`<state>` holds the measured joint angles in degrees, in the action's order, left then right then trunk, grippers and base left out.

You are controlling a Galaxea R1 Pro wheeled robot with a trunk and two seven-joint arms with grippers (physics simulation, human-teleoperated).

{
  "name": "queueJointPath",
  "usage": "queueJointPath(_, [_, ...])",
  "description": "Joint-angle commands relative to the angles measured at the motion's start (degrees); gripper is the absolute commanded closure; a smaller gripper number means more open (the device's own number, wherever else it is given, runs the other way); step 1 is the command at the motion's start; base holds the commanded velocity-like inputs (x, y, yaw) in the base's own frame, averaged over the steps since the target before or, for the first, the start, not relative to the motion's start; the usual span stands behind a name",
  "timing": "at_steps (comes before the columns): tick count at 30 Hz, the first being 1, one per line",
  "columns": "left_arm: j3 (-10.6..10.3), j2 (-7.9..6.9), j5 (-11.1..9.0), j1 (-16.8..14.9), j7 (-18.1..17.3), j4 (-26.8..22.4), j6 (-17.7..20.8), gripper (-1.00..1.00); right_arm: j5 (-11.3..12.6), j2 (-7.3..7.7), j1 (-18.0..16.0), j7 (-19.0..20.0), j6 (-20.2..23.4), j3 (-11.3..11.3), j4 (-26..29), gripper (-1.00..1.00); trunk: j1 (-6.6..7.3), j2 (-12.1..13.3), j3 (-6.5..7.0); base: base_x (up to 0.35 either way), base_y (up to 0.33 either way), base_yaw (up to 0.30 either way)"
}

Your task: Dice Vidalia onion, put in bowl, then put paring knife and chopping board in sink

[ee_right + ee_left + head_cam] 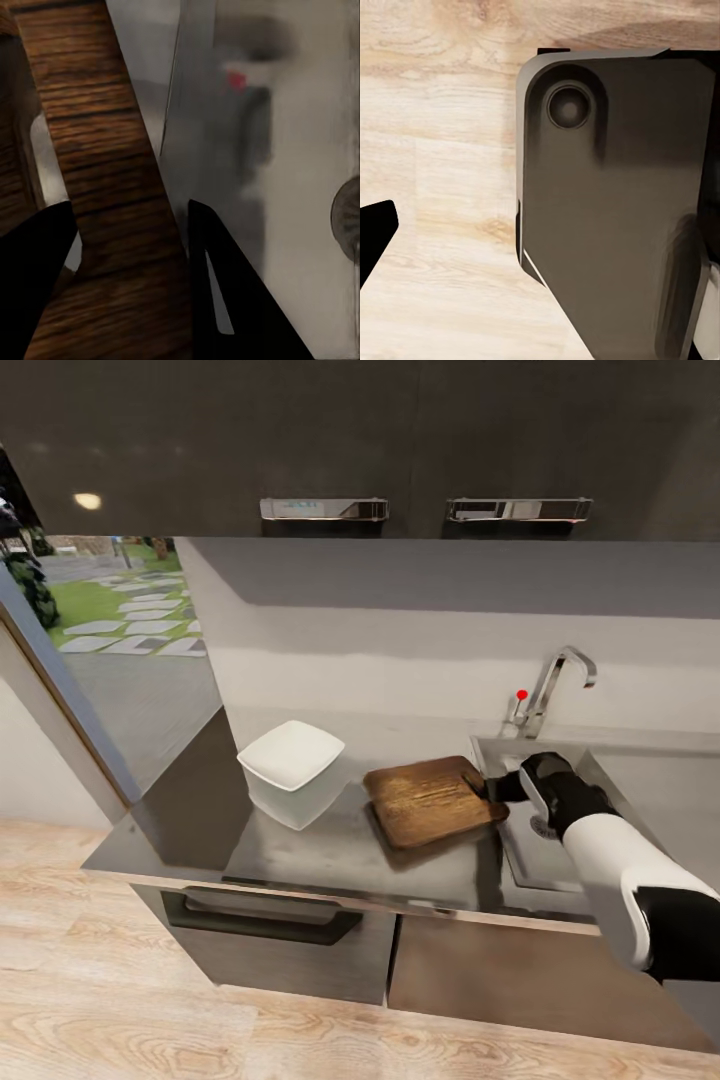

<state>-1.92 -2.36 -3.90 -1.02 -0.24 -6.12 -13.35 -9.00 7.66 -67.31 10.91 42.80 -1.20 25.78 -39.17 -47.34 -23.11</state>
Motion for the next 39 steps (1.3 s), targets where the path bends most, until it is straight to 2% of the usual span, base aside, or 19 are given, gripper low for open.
queueJointPath(1, [-0.23,-0.01,-0.41,-0.03,-0.03,0.05,-0.19,-1.00,-0.23,0.05,-0.01,-0.61,0.04,-1.35,-0.11,1.00,-0.01,-0.05,-0.07,0.000,0.000,0.000])
queueJointPath(4, [-0.23,0.01,-0.43,-0.03,-0.03,0.06,-0.19,-1.00,-0.22,-0.06,-0.01,-5.12,-0.38,-5.35,-0.38,1.00,-0.01,-0.05,-0.07,0.000,0.000,0.000])
queueJointPath(7, [-0.21,0.32,-0.41,-0.03,-0.03,0.06,-0.19,-1.00,-0.16,-0.16,-0.01,-7.18,-0.96,-6.39,-0.44,1.00,-0.01,-0.05,-0.07,0.000,0.000,0.000])
queueJointPath(12, [-0.19,0.56,-0.45,-0.03,-0.03,0.12,-0.19,-1.00,-0.09,-0.19,-0.01,-7.97,-1.77,-7.52,-0.46,1.00,-0.01,-0.05,-0.07,0.000,0.000,0.000])
queueJointPath(16, [-0.19,0.60,-0.49,-0.03,-0.03,0.14,-0.19,-1.00,0.30,-0.56,-0.01,-9.15,-2.05,-12.57,-0.45,1.00,-0.01,-0.05,-0.07,0.000,0.000,0.000])
queueJointPath(19, [-0.19,0.60,-0.49,-0.03,-0.03,0.14,-0.16,-1.00,0.41,-1.65,-0.01,-13.25,-2.22,-14.81,-0.37,1.00,-0.01,-0.05,-0.07,0.000,0.000,0.000])
queueJointPath(21, [-0.19,0.60,-0.49,-0.03,-0.03,0.14,-0.13,-1.00,0.44,-2.18,-0.01,-15.97,-3.20,-15.32,-0.35,1.00,-0.01,-0.05,-0.07,0.021,0.068,0.000])
queueJointPath(24, [-0.19,0.60,-0.49,-0.03,-0.03,0.16,-0.13,-1.00,0.46,-2.46,-0.01,-17.80,-5.57,-15.58,-0.41,1.00,-0.01,-0.05,-0.07,0.072,0.197,0.000])
queueJointPath(32, [-0.19,0.61,-0.49,-0.03,-0.03,0.23,-0.13,-1.00,0.39,-2.46,-0.01,-18.68,-6.75,-15.75,-0.47,1.00,-0.01,-0.05,-0.07,0.088,0.234,0.000])
queueJointPath(39, [-0.24,0.61,-0.49,-0.03,-0.03,0.23,-0.15,-1.00,0.38,-2.24,-0.01,-19.68,-6.77,-15.83,-0.47,1.00,-0.01,-0.05,-0.07,0.015,0.039,0.000])
